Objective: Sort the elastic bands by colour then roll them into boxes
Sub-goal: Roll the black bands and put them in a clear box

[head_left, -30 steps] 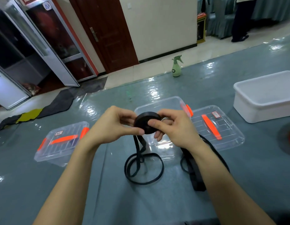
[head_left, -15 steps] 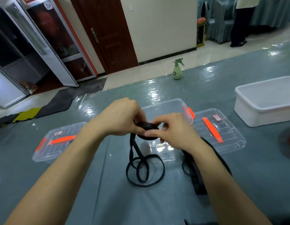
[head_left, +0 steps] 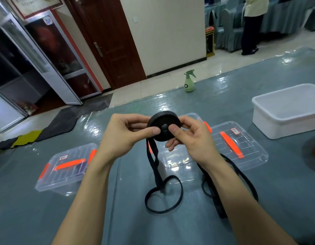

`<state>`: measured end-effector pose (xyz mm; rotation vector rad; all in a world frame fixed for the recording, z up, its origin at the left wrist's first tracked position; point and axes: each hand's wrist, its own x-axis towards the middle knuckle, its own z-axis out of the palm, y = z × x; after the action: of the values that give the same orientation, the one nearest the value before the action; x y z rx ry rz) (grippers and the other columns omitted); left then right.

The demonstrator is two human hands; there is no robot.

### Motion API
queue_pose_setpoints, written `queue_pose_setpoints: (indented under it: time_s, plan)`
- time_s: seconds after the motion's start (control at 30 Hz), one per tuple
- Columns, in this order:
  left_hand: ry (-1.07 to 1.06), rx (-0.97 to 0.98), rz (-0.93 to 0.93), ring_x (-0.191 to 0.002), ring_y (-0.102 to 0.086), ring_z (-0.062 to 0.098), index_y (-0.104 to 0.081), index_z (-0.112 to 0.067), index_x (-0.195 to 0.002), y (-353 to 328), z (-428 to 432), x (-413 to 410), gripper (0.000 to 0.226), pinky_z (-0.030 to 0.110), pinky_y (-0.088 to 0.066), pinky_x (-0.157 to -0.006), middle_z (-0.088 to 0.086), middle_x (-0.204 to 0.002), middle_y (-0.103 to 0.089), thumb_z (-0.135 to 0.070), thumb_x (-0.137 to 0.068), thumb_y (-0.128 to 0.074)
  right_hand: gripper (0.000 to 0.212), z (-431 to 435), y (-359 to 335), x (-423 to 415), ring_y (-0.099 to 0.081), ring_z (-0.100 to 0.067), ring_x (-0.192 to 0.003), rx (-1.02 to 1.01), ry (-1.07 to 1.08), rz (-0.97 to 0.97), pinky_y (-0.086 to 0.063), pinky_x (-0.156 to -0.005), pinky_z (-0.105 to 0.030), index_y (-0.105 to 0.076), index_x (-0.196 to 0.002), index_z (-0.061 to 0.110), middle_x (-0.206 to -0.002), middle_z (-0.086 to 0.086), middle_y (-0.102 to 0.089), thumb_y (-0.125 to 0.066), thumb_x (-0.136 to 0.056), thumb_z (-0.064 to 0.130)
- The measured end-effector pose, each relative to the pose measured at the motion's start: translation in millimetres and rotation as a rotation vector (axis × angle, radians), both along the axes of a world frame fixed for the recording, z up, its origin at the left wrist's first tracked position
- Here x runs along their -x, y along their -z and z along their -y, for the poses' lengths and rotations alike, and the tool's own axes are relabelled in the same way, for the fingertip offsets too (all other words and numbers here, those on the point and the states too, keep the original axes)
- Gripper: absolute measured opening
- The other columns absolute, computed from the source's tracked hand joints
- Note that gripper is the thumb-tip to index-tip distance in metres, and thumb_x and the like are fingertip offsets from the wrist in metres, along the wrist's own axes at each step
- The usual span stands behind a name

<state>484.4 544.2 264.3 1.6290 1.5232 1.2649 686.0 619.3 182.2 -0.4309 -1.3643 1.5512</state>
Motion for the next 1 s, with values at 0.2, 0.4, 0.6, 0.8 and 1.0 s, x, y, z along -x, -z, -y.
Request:
queue_pose_setpoints:
  time_s: [0.2,0.4,0.6,0.8,1.0]
  plan:
    - [0.005,0.031,-0.434,-0.075,-0.081,0.006,-0.088,-0.03,-0.09,-21.2,9.5,6.6,0.014,0.021,-0.063,-0.071,-0.011,-0.079,-0.083,-0.024,-0.081,-0.097,0.029,12.1,-3.0,-8.0,-0.08,-0.021,-0.066,-0.106,-0.057,0.276,-0.055,-0.077,-0.009,-0.072,-0.118,0.024,-0.093,0.009,-0.082,-0.082,-0.095,0.038]
    - [0.225,0.221,-0.981,-0.072,-0.075,-0.003,-0.087,-0.031,-0.09,-39.7,2.6,-9.8,0.012,0.037,-0.063,-0.074,-0.017,-0.076,-0.08,-0.038,-0.082,-0.093,0.012,22.1,-8.5,-8.0,-0.07,-0.007,-0.049,-0.332,-0.034,0.636,-0.043,-0.055,-0.007,-0.076,-0.087,0.042,-0.061,0.022,-0.071,-0.088,-0.087,0.045]
    - [0.182,0.258,-0.68,-0.084,-0.081,0.005,-0.086,-0.03,-0.097,-40.6,6.9,-1.8,0.021,0.036,-0.066,-0.087,-0.013,-0.085,-0.084,-0.031,-0.08,-0.098,0.012,28.4,-12.6,-17.4,-0.076,-0.017,-0.055,-0.154,-0.001,0.36,-0.038,-0.07,0.009,-0.081,-0.085,0.03,-0.061,0.008,-0.075,-0.091,-0.086,0.024]
    - [-0.007,0.101,-0.208,-0.088,-0.084,0.017,-0.086,-0.018,-0.101,-13.9,25.2,-9.8,0.032,0.024,-0.066,-0.082,0.0,-0.091,-0.086,-0.024,-0.071,-0.098,0.003,29.9,-14.9,-22.4,-0.077,-0.03,-0.059,0.074,0.048,0.058,-0.063,-0.057,-0.03,-0.087,-0.091,0.019,-0.078,-0.017,-0.08,-0.086,-0.089,0.017]
    - [0.01,0.137,-0.422,-0.079,-0.083,0.013,-0.087,-0.022,-0.093,-37.6,31.5,-8.0,0.018,0.025,-0.065,-0.076,-0.005,-0.082,-0.084,-0.015,-0.079,-0.098,0.024,37.4,-11.2,-19.8,-0.082,-0.039,-0.079,0.165,-0.134,-0.003,-0.066,-0.069,-0.031,-0.087,-0.101,0.017,-0.094,-0.023,-0.081,-0.089,-0.081,0.029]
